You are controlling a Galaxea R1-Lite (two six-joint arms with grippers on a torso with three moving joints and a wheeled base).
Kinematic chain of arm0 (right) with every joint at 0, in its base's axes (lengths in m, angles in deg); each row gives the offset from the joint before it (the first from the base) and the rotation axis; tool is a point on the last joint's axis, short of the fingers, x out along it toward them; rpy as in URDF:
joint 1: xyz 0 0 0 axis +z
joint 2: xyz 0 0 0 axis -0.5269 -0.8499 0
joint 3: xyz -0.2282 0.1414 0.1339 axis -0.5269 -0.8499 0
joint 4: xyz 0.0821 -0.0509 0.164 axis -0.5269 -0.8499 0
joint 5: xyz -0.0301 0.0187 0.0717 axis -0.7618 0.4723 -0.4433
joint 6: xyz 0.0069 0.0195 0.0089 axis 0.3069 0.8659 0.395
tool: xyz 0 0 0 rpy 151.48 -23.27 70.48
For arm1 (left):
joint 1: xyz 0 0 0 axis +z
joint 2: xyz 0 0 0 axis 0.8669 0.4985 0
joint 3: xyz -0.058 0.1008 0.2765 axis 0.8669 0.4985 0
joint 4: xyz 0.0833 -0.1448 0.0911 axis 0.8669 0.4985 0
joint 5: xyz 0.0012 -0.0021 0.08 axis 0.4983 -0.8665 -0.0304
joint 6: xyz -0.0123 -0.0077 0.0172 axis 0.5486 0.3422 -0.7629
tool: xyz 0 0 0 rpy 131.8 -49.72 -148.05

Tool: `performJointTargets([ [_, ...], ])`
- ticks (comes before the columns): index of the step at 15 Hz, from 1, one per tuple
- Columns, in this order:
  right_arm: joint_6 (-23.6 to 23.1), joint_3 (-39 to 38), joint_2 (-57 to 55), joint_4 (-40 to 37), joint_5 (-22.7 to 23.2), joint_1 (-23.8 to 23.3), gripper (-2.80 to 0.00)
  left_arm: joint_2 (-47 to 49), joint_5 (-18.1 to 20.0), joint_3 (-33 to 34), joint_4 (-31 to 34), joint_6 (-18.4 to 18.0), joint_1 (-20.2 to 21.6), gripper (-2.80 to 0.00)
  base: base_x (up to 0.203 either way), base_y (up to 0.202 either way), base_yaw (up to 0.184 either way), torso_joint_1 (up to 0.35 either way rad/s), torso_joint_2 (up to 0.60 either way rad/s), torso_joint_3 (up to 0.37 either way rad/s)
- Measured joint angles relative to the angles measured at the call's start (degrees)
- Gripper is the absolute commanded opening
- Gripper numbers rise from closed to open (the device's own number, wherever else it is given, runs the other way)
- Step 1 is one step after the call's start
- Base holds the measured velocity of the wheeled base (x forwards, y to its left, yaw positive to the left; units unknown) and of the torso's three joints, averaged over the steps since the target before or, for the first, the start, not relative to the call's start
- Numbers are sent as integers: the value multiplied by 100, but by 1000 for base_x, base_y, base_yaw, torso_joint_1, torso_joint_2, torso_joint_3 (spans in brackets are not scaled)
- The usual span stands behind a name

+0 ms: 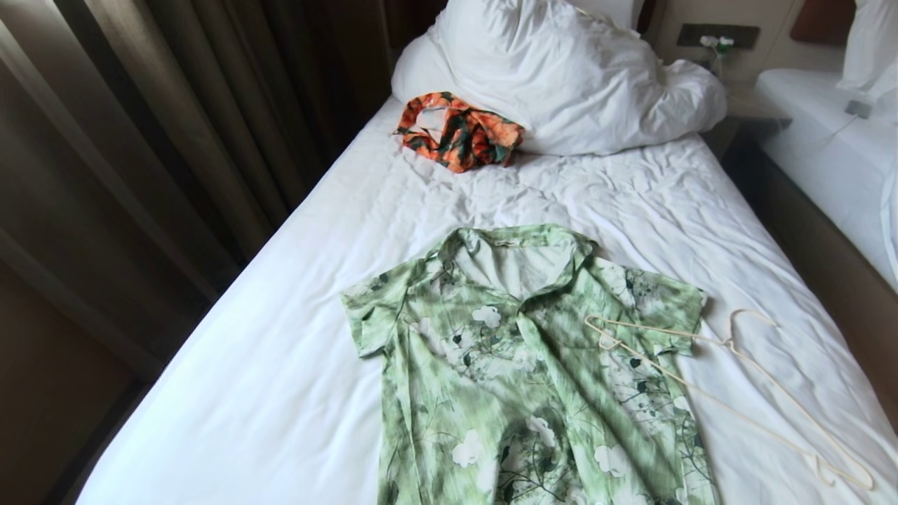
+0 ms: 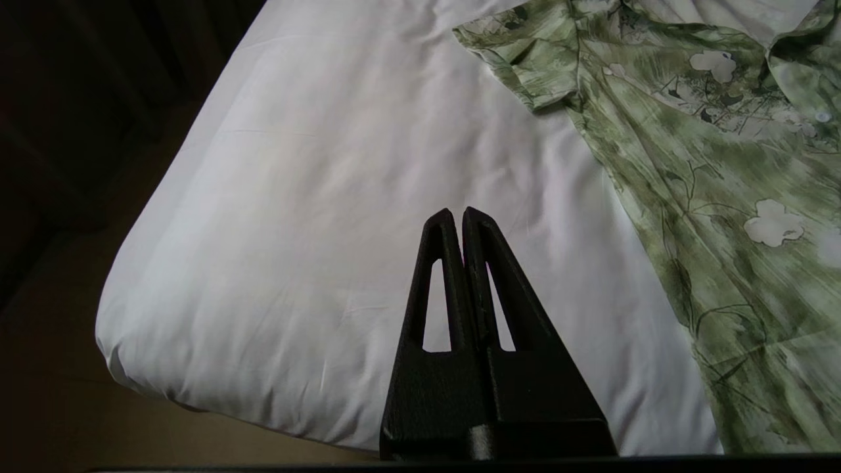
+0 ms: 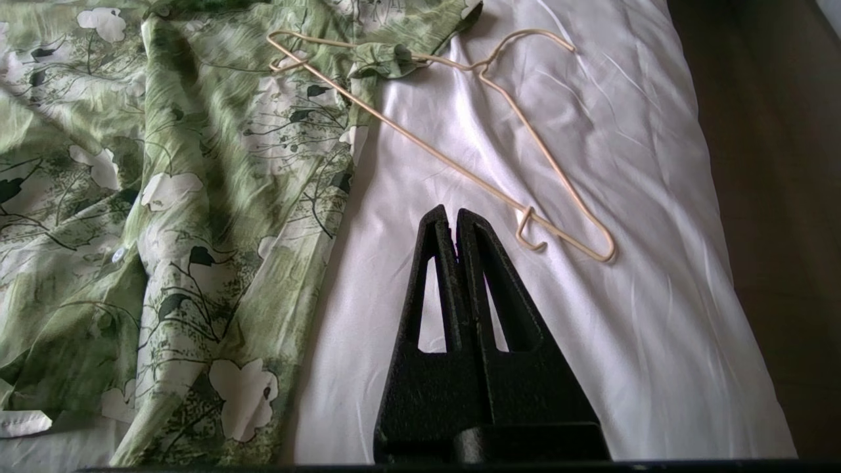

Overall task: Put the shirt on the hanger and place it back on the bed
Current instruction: Lift the shirt and hanger

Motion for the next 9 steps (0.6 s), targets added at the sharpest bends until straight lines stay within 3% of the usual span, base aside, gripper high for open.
performJointTargets([
  [9,-17,9,0,-29,-4,0,-280,0,2,0,1,-2,0,-280,0,0,0,0,0,0],
])
